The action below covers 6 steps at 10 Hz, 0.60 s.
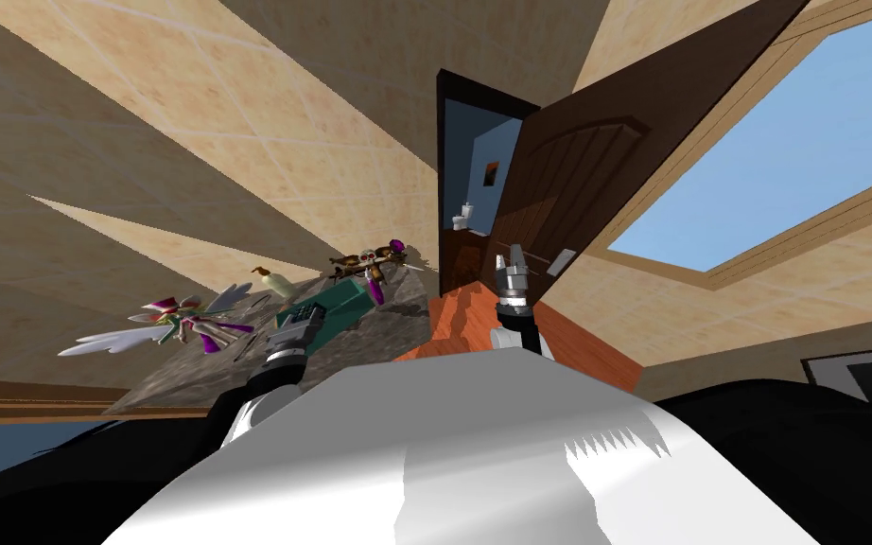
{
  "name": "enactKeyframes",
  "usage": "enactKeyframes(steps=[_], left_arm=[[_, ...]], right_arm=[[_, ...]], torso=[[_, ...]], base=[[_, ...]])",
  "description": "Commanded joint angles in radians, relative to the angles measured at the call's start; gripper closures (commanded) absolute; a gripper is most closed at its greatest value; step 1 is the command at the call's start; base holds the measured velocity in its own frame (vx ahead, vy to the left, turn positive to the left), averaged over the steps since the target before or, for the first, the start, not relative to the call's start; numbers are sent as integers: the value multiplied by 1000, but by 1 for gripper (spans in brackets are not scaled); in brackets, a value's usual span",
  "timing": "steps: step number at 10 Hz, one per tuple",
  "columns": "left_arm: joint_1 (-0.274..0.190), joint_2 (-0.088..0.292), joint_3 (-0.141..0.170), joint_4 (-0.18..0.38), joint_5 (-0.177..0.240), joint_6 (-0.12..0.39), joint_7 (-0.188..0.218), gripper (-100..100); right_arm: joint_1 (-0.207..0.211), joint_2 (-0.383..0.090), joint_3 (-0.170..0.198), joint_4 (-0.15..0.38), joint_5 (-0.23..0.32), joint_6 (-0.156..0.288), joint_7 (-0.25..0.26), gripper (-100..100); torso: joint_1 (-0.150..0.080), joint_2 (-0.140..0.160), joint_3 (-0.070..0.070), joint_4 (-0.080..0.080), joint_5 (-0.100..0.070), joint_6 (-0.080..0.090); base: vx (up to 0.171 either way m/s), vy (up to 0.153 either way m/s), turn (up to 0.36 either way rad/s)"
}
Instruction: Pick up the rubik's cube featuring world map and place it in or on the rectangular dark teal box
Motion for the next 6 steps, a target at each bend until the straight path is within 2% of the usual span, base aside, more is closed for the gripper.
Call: enactKeyframes(steps=[1, 4, 5, 6], left_arm=[[35, 23, 0, -17, -7, 12, -6, 100], [104, 63, -5, -45, -20, 21, -13, 100], [90, 51, -4, -42, -16, 19, -11, 100], [92, 53, -4, -44, -17, 21, -12, -100]], right_arm=[[0, 0, 0, 0, 0, 0, 0, 0], [0, 0, 0, 0, 0, 0, 0, 0], [0, 0, 0, 0, 0, 0, 0, 0], [0, 0, 0, 0, 0, 0, 0, 0]], torso=[[0, 0, 0, 0, 0, 0], [1, 1, 0, 0, 0, 0], [2, 2, 1, 0, 0, 0], [-2, 7, 3, 1, 0, 0]], base=[[237, 74, 53], [196, 109, 44], [81, 56, 8], [15, 11, -6]])
